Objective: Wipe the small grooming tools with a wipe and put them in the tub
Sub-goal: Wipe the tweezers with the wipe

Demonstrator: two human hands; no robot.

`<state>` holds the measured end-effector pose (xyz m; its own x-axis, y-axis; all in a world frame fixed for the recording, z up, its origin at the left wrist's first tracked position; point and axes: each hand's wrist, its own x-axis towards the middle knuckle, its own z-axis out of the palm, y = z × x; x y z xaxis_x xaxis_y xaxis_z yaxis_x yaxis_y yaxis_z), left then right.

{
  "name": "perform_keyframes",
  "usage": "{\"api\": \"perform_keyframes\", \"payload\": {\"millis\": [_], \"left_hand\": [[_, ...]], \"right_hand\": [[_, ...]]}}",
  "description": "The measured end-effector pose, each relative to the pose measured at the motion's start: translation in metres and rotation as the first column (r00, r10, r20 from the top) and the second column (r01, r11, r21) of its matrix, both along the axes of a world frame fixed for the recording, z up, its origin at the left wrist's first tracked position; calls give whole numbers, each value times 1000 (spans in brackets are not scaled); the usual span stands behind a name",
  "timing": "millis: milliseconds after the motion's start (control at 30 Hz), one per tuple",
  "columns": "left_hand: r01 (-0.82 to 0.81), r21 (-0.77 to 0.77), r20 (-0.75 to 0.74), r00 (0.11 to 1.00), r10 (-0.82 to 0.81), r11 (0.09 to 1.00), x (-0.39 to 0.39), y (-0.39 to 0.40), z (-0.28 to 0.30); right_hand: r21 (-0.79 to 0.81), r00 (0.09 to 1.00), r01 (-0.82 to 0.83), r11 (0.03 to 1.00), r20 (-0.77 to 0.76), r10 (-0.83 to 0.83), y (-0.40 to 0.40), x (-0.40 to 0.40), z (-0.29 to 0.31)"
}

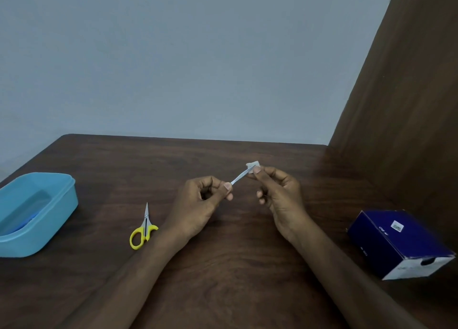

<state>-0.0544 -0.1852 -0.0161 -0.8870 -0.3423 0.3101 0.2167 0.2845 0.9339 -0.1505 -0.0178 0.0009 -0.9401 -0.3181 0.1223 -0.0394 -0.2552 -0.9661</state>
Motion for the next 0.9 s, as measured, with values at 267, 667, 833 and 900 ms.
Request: {"api": "perform_keyframes", "payload": {"millis": [267,667,833,900], "left_hand": [[-31,6,-2,1000,31,999,1,1,0],[-54,-59,-4,999,54,997,1,0,-2],[-65,-83,-4,998,65,994,0,1,-3],[-61,-90,-4,998,61,994,1,0,-2]], "right_hand": [[36,995,91,995,41,-93,2,-5,-6],[-34,978,-87,996,185,92,-2,6,2],[0,980,-148,989,132,147,-2,10,3],[62,984,-166,984,70,161,-4,14,2]]}}
